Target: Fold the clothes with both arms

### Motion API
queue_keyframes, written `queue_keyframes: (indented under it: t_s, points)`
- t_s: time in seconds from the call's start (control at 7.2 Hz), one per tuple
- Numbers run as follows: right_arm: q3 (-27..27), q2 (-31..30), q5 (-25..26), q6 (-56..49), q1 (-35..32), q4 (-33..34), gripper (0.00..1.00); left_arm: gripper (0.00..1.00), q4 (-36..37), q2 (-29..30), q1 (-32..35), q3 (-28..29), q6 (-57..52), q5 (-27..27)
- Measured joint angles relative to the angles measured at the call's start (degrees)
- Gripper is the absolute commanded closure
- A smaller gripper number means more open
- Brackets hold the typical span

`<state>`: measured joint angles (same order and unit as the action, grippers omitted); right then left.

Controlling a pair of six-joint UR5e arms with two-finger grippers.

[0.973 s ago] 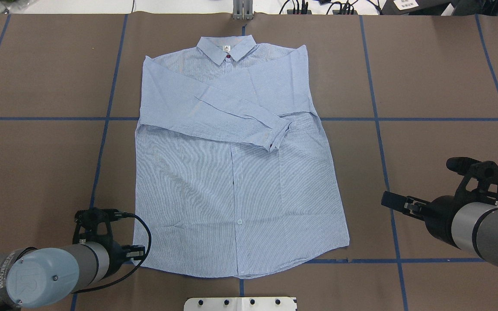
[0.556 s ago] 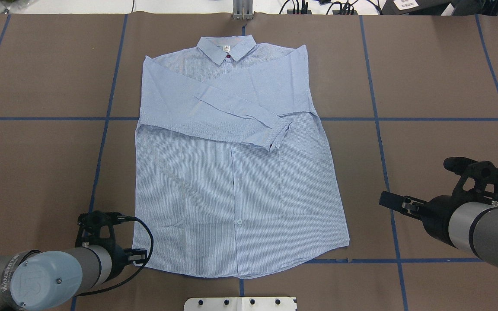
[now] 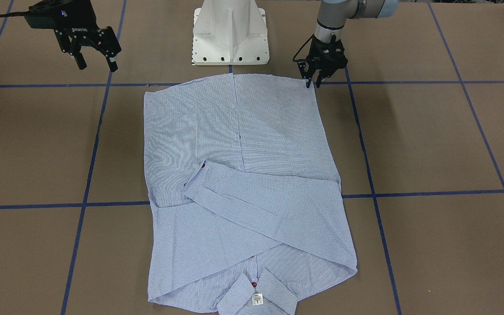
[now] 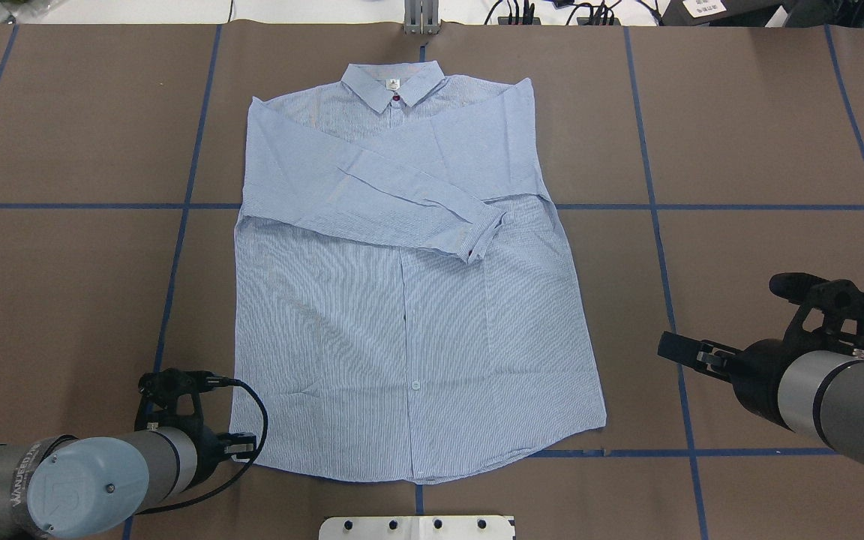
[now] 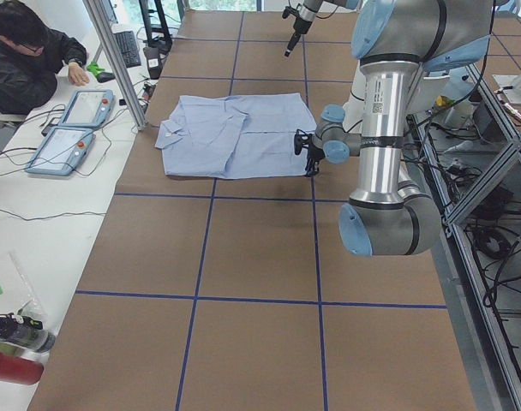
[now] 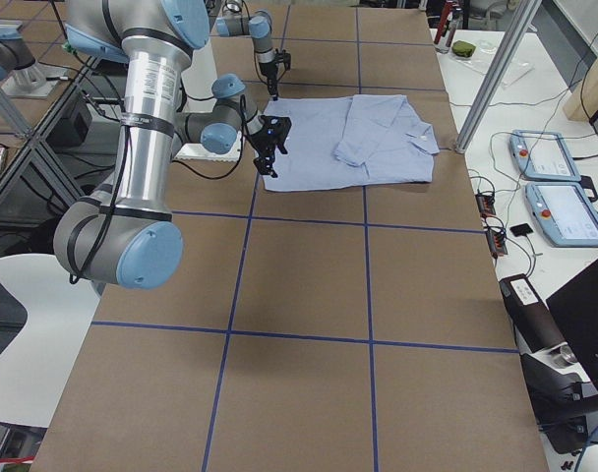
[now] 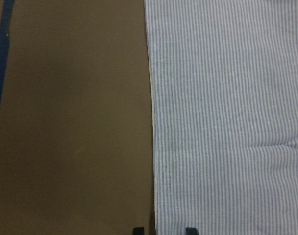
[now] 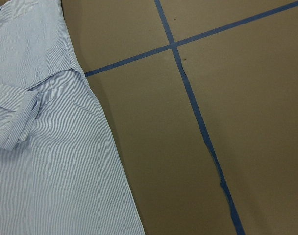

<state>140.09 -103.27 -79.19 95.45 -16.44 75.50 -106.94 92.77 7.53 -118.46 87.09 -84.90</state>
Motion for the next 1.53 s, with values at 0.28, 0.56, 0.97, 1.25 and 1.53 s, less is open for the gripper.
queue_keyframes:
  t_s: [0.28,0.56,0.97,1.25,1.53]
  points:
    - [0.0,0.0,0.0,0.0,-0.1,0.0,0.00,0.66,0.0,0.1,-0.1,0.3,0.0,0.0]
    - [0.0,0.0,0.0,0.0,-0.1,0.0,0.00,1.00,0.0,0.4,-0.1,0.4,0.2,0.1]
    - [0.0,0.0,0.0,0.0,-0.1,0.0,0.00,1.00,0.0,0.9,-0.1,0.3,0.6,0.1]
    - [-0.5,0.0,0.0,0.1,0.0,-0.3,0.00,1.00,0.0,1.0,0.1,-0.5,0.7,0.0]
    - [-5.4,-0.4,0.4,0.8,0.1,-9.2,0.03,1.00,0.0,1.2,0.2,-1.2,0.7,-0.1]
